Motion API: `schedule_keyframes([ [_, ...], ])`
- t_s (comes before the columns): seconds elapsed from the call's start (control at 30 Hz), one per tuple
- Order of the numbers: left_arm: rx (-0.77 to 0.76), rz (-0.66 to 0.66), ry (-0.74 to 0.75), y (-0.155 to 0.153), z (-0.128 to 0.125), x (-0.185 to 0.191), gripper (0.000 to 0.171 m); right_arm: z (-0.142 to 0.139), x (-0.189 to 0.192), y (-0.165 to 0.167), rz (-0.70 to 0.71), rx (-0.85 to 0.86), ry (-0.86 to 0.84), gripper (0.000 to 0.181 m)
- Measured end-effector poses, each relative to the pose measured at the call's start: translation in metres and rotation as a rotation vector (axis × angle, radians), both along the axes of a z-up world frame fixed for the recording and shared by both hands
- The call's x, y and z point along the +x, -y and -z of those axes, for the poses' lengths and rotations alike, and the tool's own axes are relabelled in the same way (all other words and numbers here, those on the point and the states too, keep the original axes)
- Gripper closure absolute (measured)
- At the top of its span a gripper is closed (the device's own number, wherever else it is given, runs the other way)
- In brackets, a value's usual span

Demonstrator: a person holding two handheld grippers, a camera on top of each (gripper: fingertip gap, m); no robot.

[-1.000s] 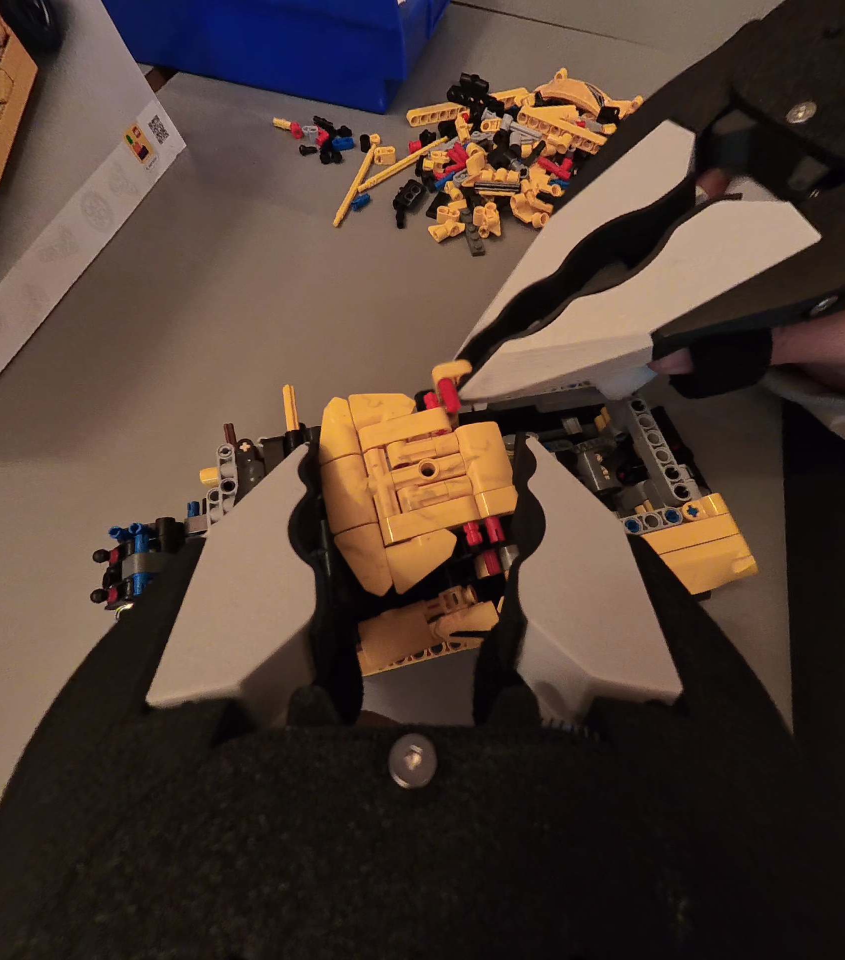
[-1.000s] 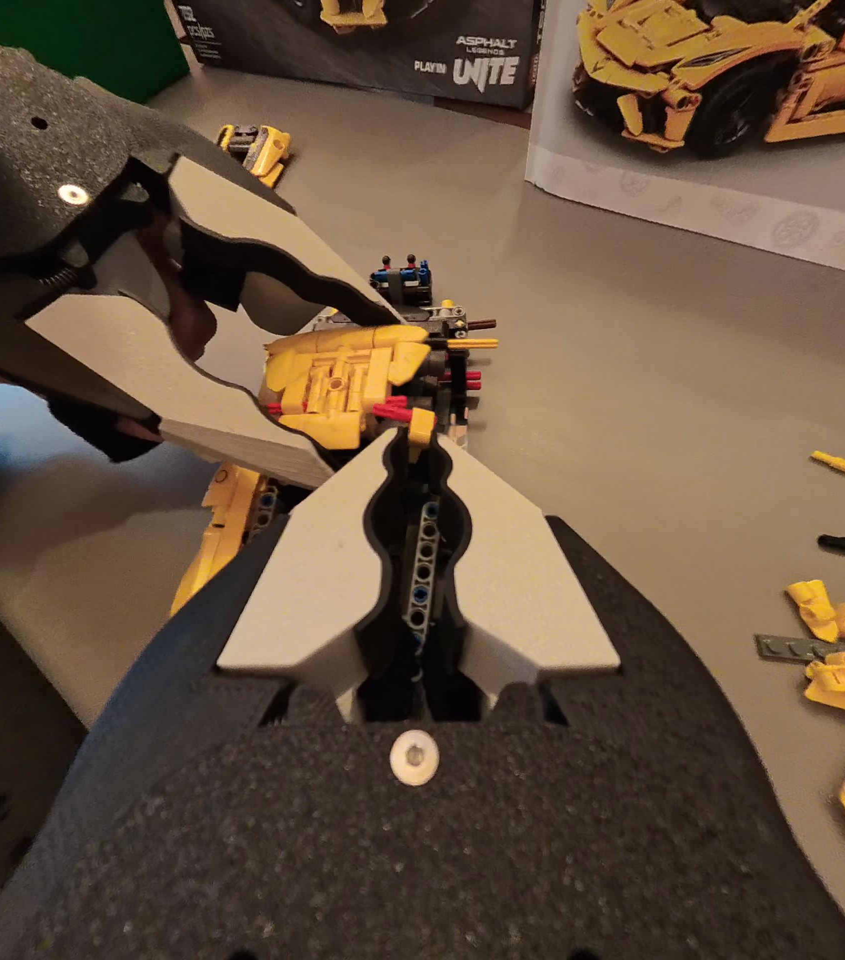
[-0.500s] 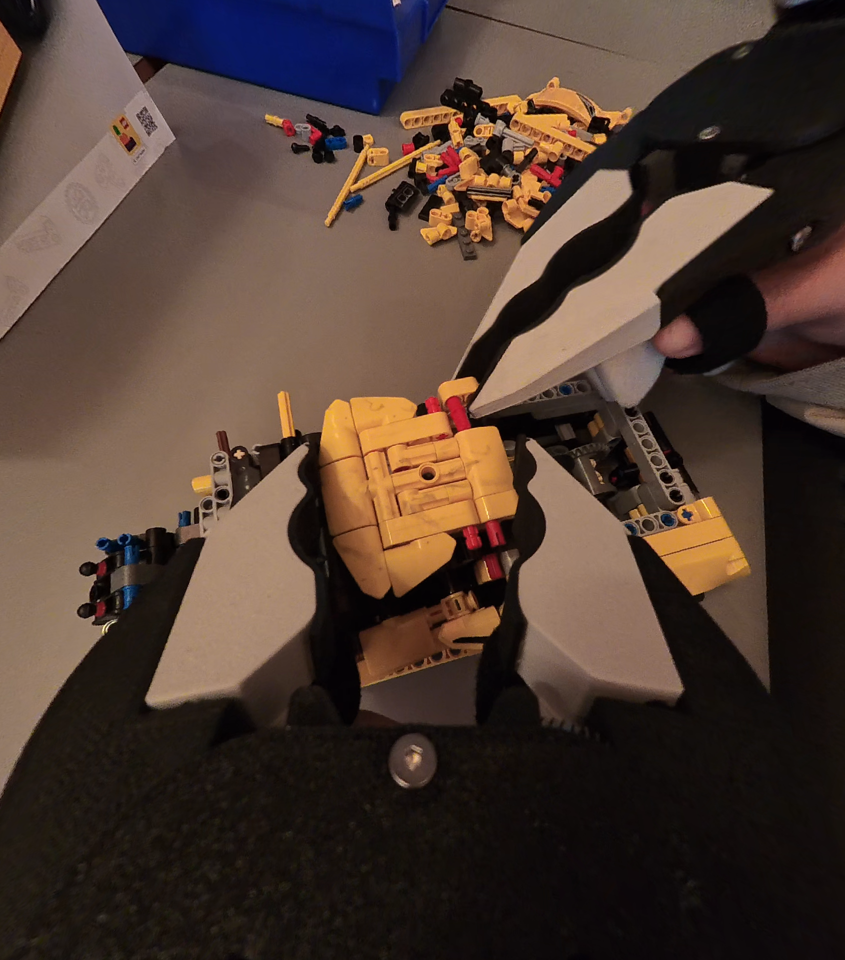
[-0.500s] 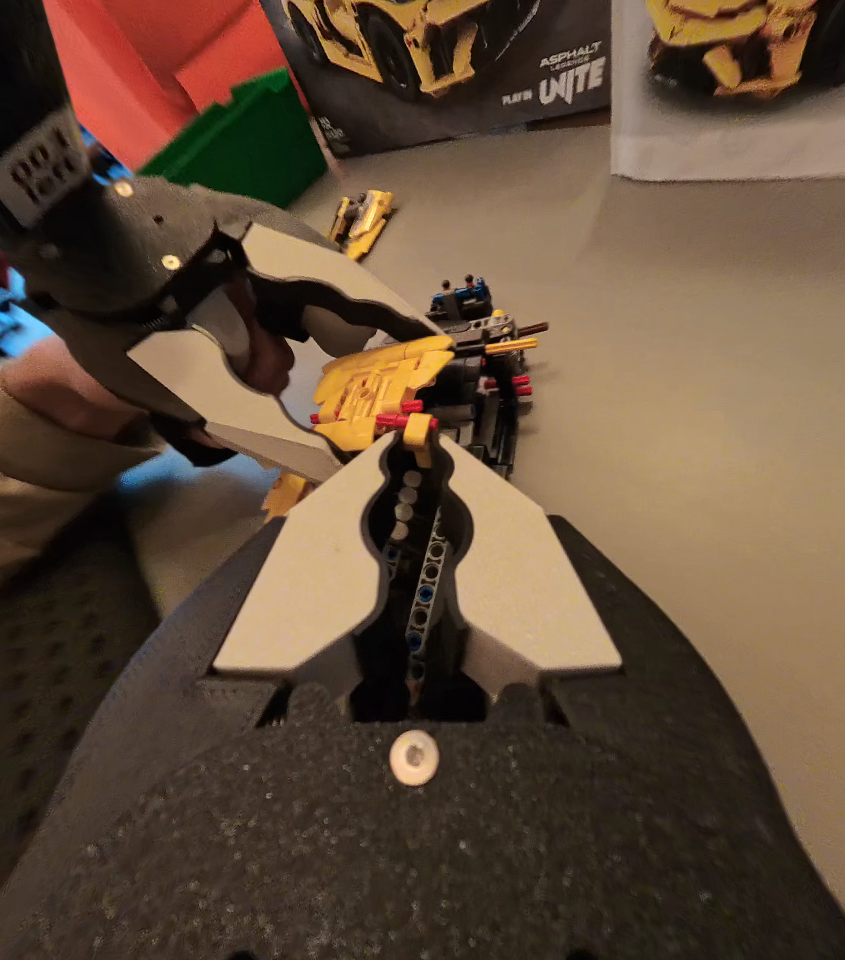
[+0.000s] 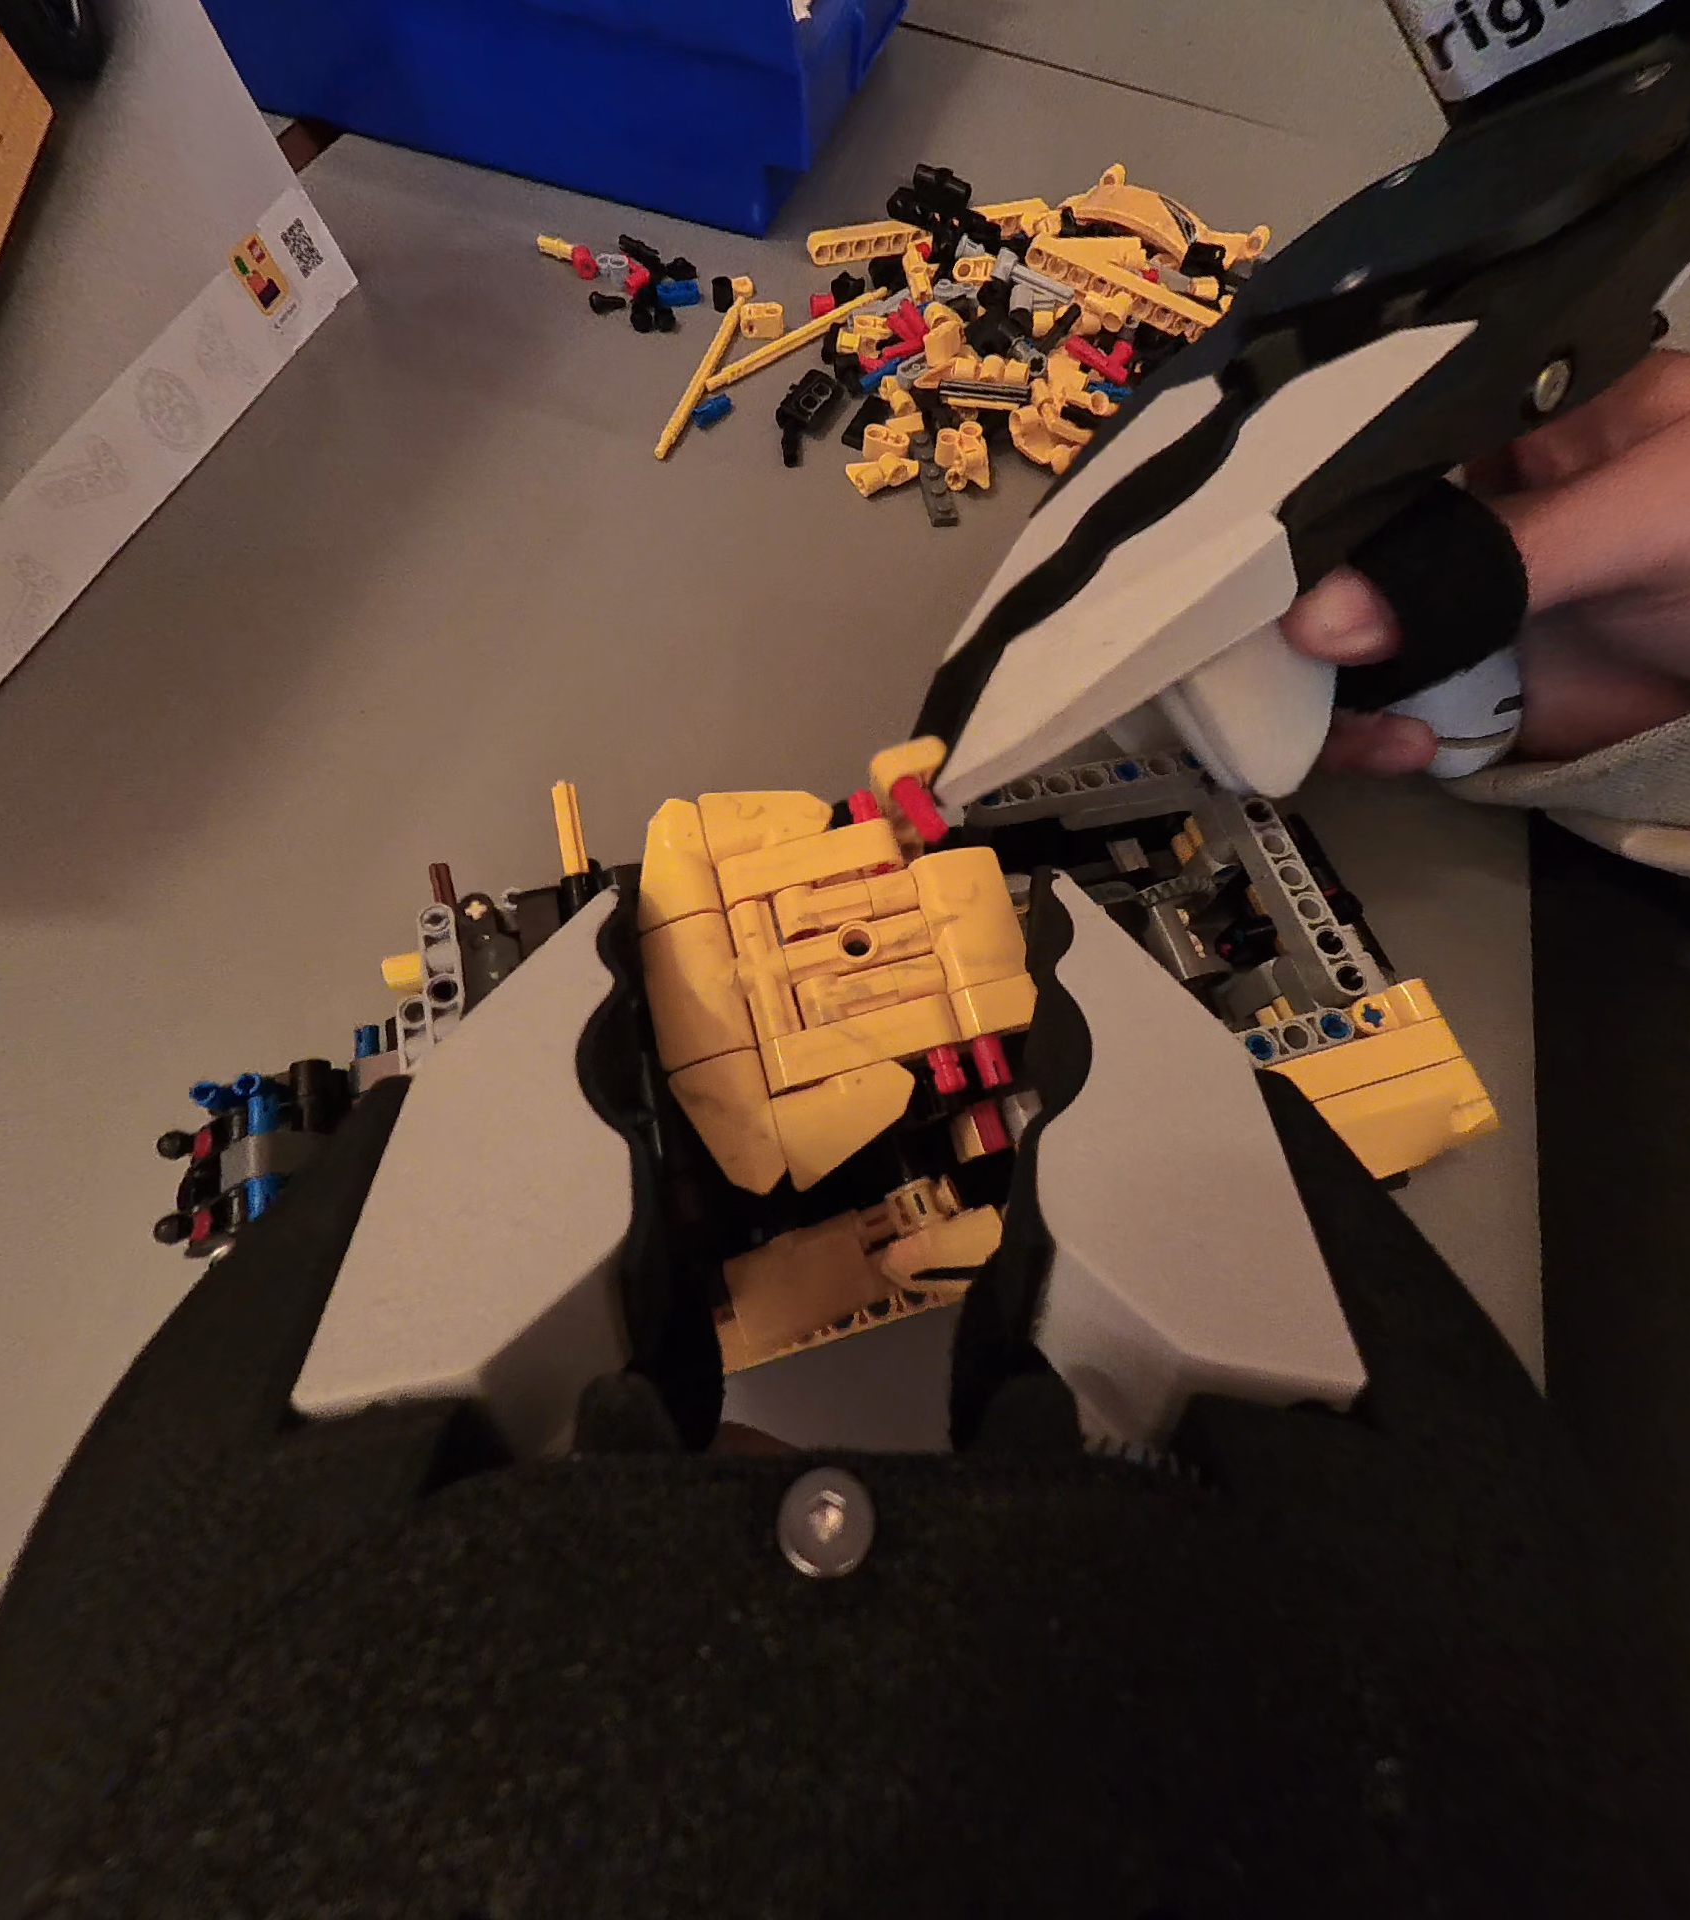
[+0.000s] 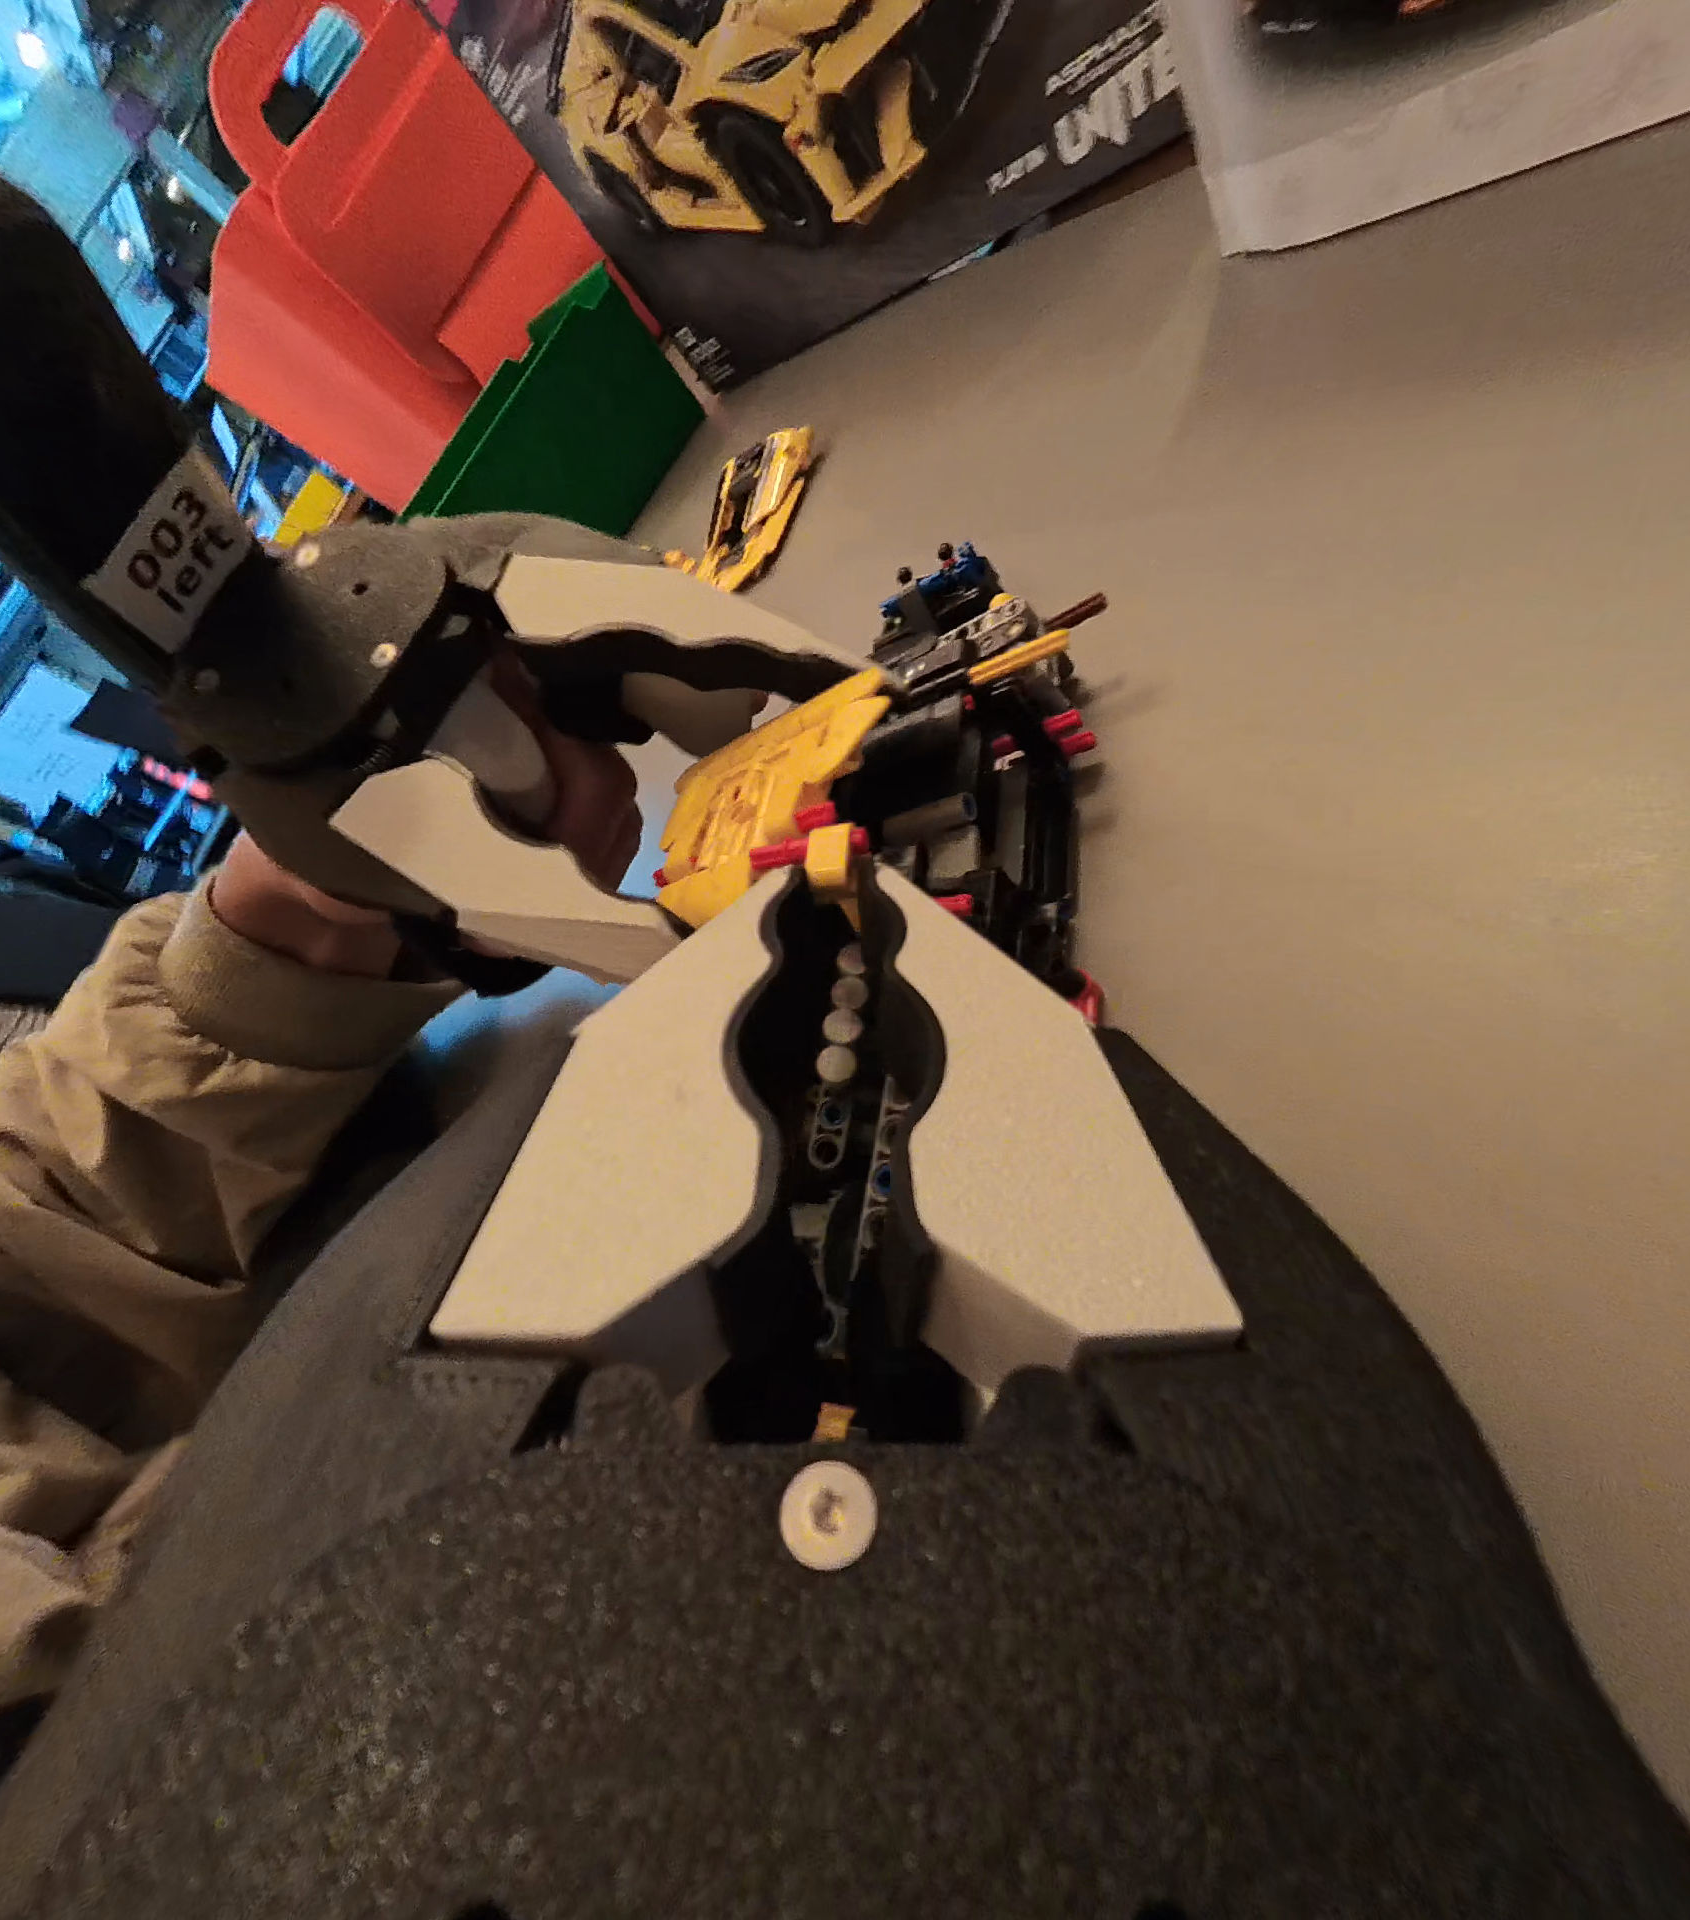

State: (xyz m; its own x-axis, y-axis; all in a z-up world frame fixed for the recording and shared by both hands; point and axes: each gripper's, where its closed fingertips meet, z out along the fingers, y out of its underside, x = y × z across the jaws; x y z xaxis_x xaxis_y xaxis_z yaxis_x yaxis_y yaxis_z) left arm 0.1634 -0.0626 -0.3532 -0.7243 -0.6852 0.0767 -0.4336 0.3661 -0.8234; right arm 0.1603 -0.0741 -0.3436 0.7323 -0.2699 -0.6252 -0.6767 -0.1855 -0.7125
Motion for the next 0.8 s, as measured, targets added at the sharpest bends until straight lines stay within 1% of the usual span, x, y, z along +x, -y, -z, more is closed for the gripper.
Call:
schedule_keyframes([
  [0.17,-0.032,0.017,0.002,0.002,-0.001,0.0,0.097,0.0,0.0,0.0,-0.025,-0.082,0.235,0.174],
  [0.27,-0.015,0.015,0.011,0.002,-0.001,-0.001,0.097,-0.004,0.001,0.002,-0.017,-0.085,0.287,0.173],
  [0.3,-0.012,0.016,0.013,0.002,-0.001,-0.001,0.097,-0.012,0.002,0.002,-0.009,-0.045,0.313,0.171],
  [0.37,0.003,0.021,0.028,0.002,-0.002,-0.001,0.097,-0.031,-0.001,0.004,-0.043,0.071,0.36,0.168],
  [0.43,0.024,0.024,0.046,0.002,-0.002,0.0,0.097,-0.036,0.004,0.007,-0.104,0.105,0.276,0.166],
  [0.47,0.037,0.025,0.059,0.001,-0.003,0.0,0.097,-0.036,0.008,0.006,-0.154,0.094,0.166,0.156],
  [0.5,0.052,0.028,0.074,0.001,-0.003,0.0,0.098,-0.033,0.009,0.005,-0.23,0.051,0.013,0.146],
  [0.53,0.068,0.032,0.092,0.001,-0.004,0.001,0.097,-0.031,0.011,0.005,-0.313,0.011,-0.115,0.149],
  [0.57,0.082,0.033,0.106,0.0,-0.005,0.001,0.097,-0.031,0.017,0.003,-0.368,-0.002,-0.206,0.155],
  [0.63,0.102,0.031,0.122,-0.003,-0.005,0.002,0.097,-0.033,0.016,-0.002,-0.499,0.026,-0.352,0.153],
  [0.67,0.103,0.03,0.122,-0.004,-0.005,0.002,0.097,-0.027,0.015,-0.004,-0.547,0.006,-0.426,0.152],
  [0.73,0.096,0.032,0.124,-0.004,-0.005,0.002,0.097,-0.019,0.008,-0.008,-0.626,0.001,-0.508,0.164],
  [0.77,0.093,0.034,0.123,-0.004,-0.005,0.002,0.097,-0.014,0.005,-0.01,-0.653,-0.008,-0.518,0.168],
  [0.8,0.093,0.035,0.124,-0.004,-0.005,0.002,0.097,-0.012,0.003,-0.012,-0.667,0.006,-0.521,0.178],
])
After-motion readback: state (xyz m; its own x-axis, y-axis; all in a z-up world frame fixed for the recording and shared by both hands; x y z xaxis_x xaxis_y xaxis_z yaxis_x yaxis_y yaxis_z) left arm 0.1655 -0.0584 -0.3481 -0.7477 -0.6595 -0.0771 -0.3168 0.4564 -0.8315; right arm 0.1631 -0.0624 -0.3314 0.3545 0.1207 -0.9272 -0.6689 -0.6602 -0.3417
